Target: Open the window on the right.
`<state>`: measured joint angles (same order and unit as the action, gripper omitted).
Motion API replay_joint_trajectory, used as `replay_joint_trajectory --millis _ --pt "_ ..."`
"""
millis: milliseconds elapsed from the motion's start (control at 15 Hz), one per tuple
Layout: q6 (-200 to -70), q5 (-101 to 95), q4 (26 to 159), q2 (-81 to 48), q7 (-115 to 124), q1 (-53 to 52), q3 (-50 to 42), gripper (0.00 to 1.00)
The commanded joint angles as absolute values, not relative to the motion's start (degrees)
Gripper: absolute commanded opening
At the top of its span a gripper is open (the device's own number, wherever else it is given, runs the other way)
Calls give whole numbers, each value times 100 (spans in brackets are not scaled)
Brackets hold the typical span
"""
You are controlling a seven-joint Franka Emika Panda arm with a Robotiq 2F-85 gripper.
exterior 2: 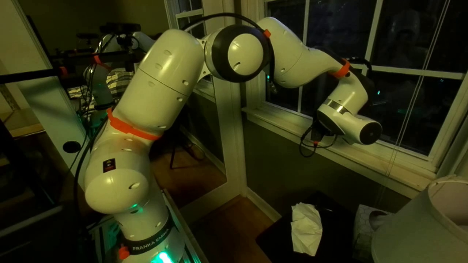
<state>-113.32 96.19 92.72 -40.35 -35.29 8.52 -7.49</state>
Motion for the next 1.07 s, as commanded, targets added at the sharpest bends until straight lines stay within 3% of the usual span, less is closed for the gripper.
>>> replay_joint_trajectory --millis 0,1000 --pt "-11885 9477 9019 -4257 -3212 729 -782 100" --pt "-11399 11317 9345 -4038 -4679 974 -489 100"
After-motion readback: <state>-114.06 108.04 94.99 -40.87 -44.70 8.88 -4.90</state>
